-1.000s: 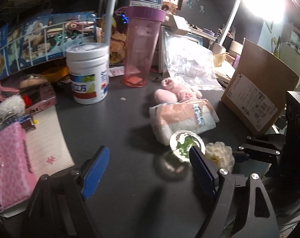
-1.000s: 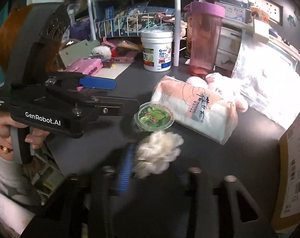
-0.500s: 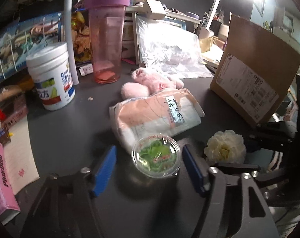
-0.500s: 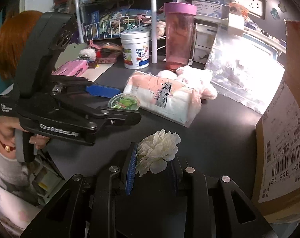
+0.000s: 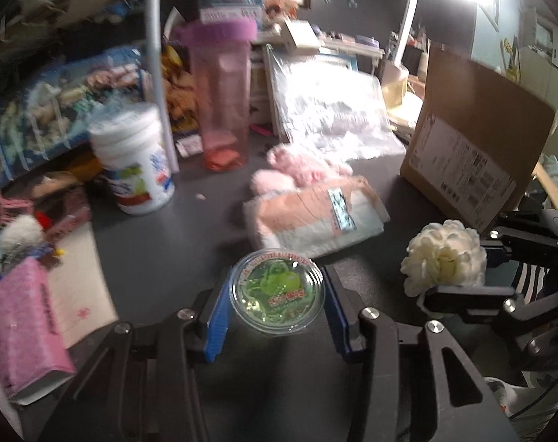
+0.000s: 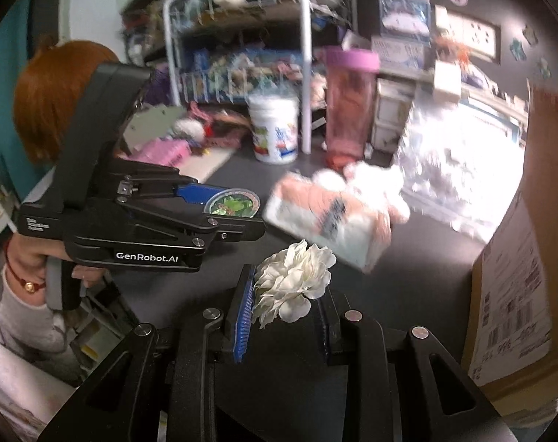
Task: Organize soft objects
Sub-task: 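Carry the cup and flower over the box and open both grippers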
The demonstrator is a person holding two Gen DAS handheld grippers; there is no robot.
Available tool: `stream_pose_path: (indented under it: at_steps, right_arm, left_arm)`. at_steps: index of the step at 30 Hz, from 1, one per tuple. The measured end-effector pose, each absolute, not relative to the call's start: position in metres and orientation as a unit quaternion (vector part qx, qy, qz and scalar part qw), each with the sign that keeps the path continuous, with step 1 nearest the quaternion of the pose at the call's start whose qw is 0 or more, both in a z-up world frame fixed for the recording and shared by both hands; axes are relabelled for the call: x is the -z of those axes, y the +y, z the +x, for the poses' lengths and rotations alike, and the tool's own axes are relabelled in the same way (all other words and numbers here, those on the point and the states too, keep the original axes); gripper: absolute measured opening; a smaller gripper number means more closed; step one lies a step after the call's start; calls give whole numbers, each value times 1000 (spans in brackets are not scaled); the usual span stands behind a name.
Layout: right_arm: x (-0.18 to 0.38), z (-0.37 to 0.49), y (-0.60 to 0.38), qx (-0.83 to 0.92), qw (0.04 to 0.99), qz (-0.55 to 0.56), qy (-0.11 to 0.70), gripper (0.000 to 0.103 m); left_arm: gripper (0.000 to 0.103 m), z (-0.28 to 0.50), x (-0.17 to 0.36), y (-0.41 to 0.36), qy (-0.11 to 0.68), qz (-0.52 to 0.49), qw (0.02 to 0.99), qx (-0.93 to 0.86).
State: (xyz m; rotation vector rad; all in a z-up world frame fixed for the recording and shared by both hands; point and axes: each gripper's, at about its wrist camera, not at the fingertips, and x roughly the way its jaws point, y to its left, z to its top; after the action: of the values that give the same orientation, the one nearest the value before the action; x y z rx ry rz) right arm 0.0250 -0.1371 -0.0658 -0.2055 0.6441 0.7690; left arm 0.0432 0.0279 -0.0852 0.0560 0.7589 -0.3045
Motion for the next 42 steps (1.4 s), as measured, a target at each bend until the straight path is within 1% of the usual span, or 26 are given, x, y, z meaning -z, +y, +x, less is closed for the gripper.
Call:
stream_pose_path:
  at_steps: [5,10,19,24,31,34,36,38,40,42]
  right_arm:
    - [32,13,-141,-389,879,-94,259,24]
    - [-3,1,-160,-384,896,-96,201,24]
    - [-39,-10,-238,-315,937,-66,136,24]
    - [-44,-3,-286,-262,953,-46,147,24]
    - [-24,24,-326,-219,952,-51,207,24]
    - [-16,29,-332,-221,949,-57,217,24]
    - [-13,32,-335,-221,948,-60,221,28]
    - [-11,33,-339,-219,948,-62,221,41]
    - [-11,34,-341,-220,949,-62,217,45]
    - [-11,34,-343,-224,949,-60,216,45]
  left_arm:
    - [43,27,48,33,328,27,933,147]
    - [43,20,5,21,282,26,944,171]
    - [43,26,-58,-48,215,60,944,245]
    - [43,44,-73,-102,211,80,929,294]
    - [43,68,-75,-170,238,109,904,339]
    - [43,79,-72,-191,252,126,898,338]
    - [43,84,-69,-199,262,135,894,337]
    - [43,89,-67,-206,268,143,893,332]
    - [43,93,-65,-210,272,149,892,329]
    - [43,98,-64,-215,274,154,891,327]
